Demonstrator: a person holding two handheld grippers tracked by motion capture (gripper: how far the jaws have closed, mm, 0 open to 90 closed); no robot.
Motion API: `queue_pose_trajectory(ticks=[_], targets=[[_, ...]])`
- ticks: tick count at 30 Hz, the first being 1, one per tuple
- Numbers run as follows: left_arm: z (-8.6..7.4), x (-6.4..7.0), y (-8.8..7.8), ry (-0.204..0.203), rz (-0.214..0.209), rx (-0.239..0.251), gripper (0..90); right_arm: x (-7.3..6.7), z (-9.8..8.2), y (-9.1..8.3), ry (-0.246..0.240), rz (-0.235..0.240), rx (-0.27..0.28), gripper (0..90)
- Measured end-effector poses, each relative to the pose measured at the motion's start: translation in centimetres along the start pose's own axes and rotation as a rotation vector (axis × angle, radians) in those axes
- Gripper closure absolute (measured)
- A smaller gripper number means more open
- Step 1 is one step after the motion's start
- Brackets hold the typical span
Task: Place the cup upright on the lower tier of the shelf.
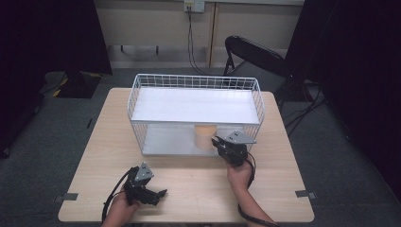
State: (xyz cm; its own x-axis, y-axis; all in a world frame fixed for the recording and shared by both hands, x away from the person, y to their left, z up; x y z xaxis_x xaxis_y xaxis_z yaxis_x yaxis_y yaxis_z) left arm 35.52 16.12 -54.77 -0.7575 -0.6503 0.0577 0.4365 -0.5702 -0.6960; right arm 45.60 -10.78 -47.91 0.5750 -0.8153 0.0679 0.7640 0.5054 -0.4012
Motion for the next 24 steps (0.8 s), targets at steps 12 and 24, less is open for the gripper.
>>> queue_pose_trajectory(ticks=[12, 24], targets=[[0.0, 0.0, 0.0, 0.001, 0.001, 0.000, 0.0, 0.0, -0.9, 0.2, 0.031, -0.024, -0.002, 79.8], [0.0, 0.0, 0.0, 0.001, 0.001, 0.000, 0.0, 0.1, -1.2, 0.2, 0.029, -0.039, -0.035, 70.4]])
Point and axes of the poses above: each handheld gripper's, and its own axes: y roughly forward along the jaws, z roughly out of its top, x roughly to its right, the point moved 6 cm from there along y, roughly forward along the jaws, and after that the axes turned 4 degrees about -z, right-handed, at the moved point
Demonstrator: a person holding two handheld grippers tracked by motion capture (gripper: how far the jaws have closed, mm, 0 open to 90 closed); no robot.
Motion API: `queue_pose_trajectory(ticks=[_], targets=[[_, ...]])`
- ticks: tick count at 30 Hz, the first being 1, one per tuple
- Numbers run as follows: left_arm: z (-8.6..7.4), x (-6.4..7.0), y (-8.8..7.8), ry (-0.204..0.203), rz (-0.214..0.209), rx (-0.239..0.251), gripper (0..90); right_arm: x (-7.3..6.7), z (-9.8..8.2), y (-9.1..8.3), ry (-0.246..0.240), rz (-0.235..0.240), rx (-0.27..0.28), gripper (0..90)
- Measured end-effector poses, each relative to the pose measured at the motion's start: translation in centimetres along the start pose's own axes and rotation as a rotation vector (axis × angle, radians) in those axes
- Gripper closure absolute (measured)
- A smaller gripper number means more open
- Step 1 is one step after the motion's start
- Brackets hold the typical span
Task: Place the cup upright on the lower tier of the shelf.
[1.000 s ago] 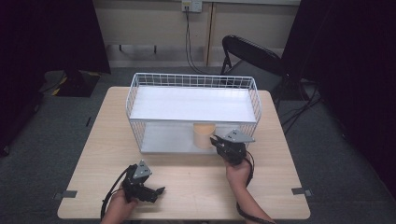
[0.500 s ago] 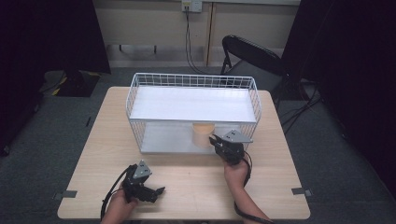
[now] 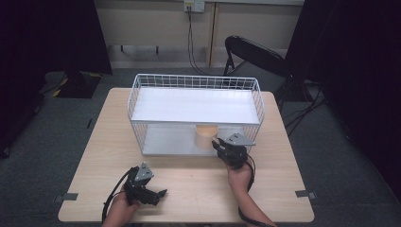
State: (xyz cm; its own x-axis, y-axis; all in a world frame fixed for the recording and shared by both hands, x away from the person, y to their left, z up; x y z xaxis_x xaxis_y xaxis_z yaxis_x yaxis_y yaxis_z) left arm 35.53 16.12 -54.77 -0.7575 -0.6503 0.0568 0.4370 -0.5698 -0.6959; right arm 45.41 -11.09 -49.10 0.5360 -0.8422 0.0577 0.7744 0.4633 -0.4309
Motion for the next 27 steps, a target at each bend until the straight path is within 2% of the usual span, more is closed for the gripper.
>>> queue_pose_trajectory(ticks=[4, 9, 11, 13, 14, 15, 18, 27], targets=[[0.0, 0.0, 0.0, 0.001, 0.000, -0.001, 0.0, 0.3, -0.4, -0.3, 0.013, 0.003, -0.011, 60.5], [0.0, 0.0, 0.0, 0.000, -0.001, -0.001, 0.0, 0.6, -0.2, -1.2, 0.026, 0.013, -0.009, 56.6], [0.0, 0.0, 0.0, 0.000, -0.001, -0.001, 0.0, 0.7, -0.1, -1.6, 0.021, 0.019, -0.004, 58.3], [0.0, 0.0, 0.0, 0.000, 0.000, 0.000, 0.0, 0.7, 0.1, -2.1, 0.033, 0.040, 0.007, 66.2], [0.0, 0.0, 0.0, -0.001, 0.000, 0.000, 0.0, 0.7, 0.1, -2.3, 0.032, 0.040, 0.007, 67.7], [0.0, 0.0, 0.0, 0.000, 0.000, -0.001, 0.0, 0.7, 0.2, -2.5, 0.025, 0.046, 0.009, 73.0], [0.0, 0.0, 0.0, -0.001, -0.001, 0.000, 0.0, 0.7, 0.1, -2.4, 0.009, 0.058, -0.004, 78.6], [0.0, 0.0, 0.0, 0.000, 0.000, 0.000, 0.0, 0.3, 0.4, -1.4, 0.010, 0.052, -0.014, 79.1]])
Point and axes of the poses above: each handheld gripper's, and its own axes: y roughly forward along the jaws, z roughly out of its top, x roughly to its right, the point moved 6 cm from there along y, roughly forward along the jaws, and after that the axes turned 4 degrees about -z, right-handed, at the moved point
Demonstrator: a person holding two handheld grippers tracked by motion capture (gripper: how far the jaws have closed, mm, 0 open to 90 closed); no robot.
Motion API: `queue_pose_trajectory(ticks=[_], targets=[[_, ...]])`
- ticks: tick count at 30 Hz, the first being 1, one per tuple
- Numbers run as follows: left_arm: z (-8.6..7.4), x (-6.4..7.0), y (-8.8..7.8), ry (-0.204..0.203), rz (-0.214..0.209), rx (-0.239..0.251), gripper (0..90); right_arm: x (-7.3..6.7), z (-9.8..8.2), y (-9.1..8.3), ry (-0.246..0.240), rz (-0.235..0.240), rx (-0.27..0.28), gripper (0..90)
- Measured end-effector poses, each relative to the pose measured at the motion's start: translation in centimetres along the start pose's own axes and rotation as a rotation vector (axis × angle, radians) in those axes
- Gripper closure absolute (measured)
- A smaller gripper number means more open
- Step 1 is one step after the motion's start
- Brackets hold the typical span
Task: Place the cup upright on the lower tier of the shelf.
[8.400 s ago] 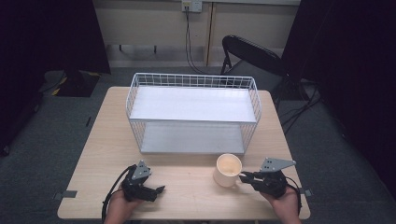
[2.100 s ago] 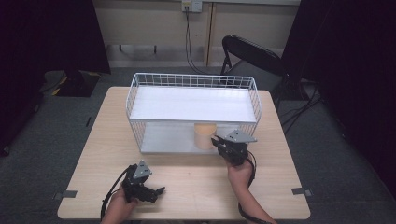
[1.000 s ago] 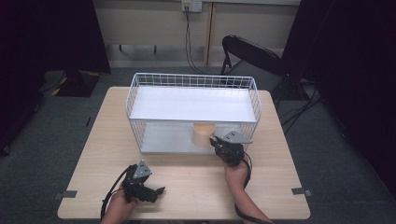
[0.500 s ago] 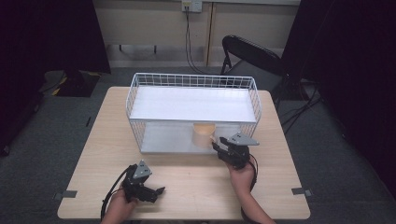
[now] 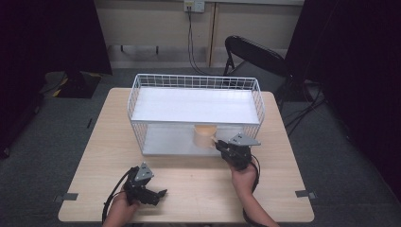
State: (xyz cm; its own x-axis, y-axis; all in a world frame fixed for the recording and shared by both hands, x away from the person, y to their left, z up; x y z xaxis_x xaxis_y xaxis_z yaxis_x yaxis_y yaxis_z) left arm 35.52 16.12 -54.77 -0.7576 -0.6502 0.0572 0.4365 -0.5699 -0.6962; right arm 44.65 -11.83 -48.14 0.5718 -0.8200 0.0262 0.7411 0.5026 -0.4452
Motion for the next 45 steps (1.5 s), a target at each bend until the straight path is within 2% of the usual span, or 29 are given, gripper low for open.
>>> queue_pose_trajectory(ticks=[3, 6, 10, 14, 20, 25, 28, 45], targets=[[0.0, 0.0, 0.0, 0.000, 0.000, 0.000, 0.0, 0.0, 0.2, 0.4, -0.001, -0.003, -0.005, 78.1], [0.0, 0.0, 0.0, 0.000, 0.000, 0.000, 0.0, 0.1, 0.4, 0.3, 0.010, -0.016, 0.011, 63.3], [0.0, 0.0, 0.0, 0.000, 0.000, 0.000, 0.0, 0.1, 0.3, -0.3, 0.021, -0.002, -0.001, 48.9], [0.0, 0.0, 0.0, 0.000, 0.000, 0.000, 0.0, 0.1, 0.2, -0.7, 0.044, 0.037, -0.016, 35.3], [0.0, 0.0, 0.0, 0.001, 0.000, 0.000, 0.0, -0.2, 0.0, -1.6, 0.036, 0.087, -0.040, 26.0], [0.0, 0.0, 0.0, -0.001, 0.000, 0.001, 0.0, 0.0, -0.4, -2.0, 0.040, 0.110, -0.069, 20.8], [0.0, 0.0, 0.0, 0.000, 0.000, 0.000, 0.0, 0.0, -0.7, -2.2, 0.023, 0.122, -0.080, 18.9], [0.0, 0.0, 0.0, 0.001, 0.000, 0.000, 0.0, 0.3, -1.8, -3.6, -0.027, 0.169, -0.115, 18.5]])
Point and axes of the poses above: each handheld gripper's, and its own axes: y roughly forward along the jaws, z roughly out of its top, x roughly to its right, the point moved 6 cm from there along y, roughly forward along the jaws, and after that the axes turned 4 degrees about -z, right-handed, at the moved point
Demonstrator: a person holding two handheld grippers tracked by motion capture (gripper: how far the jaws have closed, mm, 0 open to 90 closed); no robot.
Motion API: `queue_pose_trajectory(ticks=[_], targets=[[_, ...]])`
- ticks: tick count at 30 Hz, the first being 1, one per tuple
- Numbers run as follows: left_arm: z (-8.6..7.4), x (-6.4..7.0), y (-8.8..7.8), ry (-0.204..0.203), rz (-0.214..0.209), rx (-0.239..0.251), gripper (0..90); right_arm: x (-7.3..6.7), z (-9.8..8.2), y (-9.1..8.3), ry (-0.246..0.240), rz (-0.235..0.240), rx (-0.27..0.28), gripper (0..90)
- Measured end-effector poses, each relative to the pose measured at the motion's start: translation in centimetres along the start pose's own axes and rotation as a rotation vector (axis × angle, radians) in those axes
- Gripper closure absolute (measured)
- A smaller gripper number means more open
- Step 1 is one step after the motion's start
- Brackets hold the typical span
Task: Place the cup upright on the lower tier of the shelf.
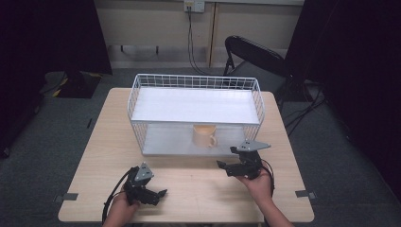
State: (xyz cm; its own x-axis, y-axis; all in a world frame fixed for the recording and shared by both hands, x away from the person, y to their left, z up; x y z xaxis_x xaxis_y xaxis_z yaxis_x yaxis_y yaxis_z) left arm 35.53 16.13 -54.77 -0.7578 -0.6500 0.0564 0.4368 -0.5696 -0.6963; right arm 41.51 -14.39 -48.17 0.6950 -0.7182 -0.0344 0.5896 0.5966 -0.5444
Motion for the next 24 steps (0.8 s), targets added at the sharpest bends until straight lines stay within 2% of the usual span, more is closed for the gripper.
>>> queue_pose_trajectory(ticks=[7, 24], targets=[[0.0, 0.0, 0.0, -0.001, 0.000, 0.000, 0.0, 0.2, -0.7, -0.8, -0.023, 0.008, -0.008, 17.2], [0.0, 0.0, 0.0, -0.001, 0.000, 0.000, 0.0, 1.7, -3.1, -2.9, -0.021, 0.011, -0.025, 17.5]])
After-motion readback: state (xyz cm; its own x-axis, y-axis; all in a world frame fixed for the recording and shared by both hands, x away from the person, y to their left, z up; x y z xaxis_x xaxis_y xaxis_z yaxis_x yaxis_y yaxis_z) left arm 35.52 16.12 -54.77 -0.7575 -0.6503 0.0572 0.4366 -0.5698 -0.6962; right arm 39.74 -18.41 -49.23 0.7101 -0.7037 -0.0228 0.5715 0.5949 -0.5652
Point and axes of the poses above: each handheld gripper's, and its own axes: y roughly forward along the jaws, z roughly out of its top, x roughly to its right, the point moved 6 cm from there along y, roughly forward along the jaws, and after that the axes turned 4 degrees about -z, right-handed, at the moved point
